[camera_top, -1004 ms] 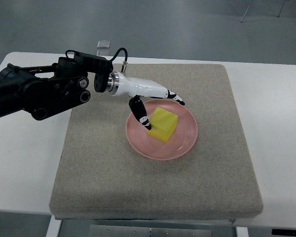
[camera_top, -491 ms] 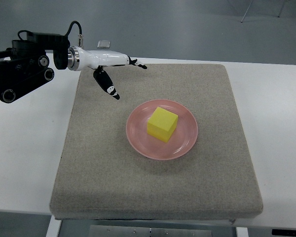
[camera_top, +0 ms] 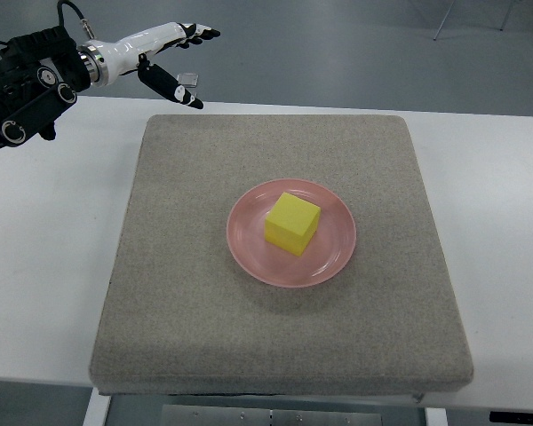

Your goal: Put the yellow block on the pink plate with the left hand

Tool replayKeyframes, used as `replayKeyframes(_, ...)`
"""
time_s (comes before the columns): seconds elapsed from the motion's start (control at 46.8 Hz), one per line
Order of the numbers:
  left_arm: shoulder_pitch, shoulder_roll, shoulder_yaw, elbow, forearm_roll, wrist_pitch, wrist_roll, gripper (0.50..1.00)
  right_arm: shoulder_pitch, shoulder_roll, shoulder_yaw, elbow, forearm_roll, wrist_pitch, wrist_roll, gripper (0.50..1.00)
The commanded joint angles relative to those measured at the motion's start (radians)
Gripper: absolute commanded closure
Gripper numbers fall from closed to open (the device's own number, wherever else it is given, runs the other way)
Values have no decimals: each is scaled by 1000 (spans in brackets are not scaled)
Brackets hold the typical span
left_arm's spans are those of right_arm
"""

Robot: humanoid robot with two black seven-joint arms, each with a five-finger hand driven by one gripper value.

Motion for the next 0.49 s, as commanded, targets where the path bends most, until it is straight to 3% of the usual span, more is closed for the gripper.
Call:
replayKeyframes(0.0,-1,-43,0,88,-78,-2,6,512,0,0,0,0,1,0,0,576)
replayKeyframes(0.192,2,-119,2,248,-311,8,72,523,0,0,0,0,0,0,0,576)
replayKeyframes(0.342,3,-125,2,256,-521,75,185,523,0,0,0,0,0,0,0,576)
replayKeyframes(0.47,10,-129,2,257,-738,92,205,519,0,0,0,0,0,0,0,576)
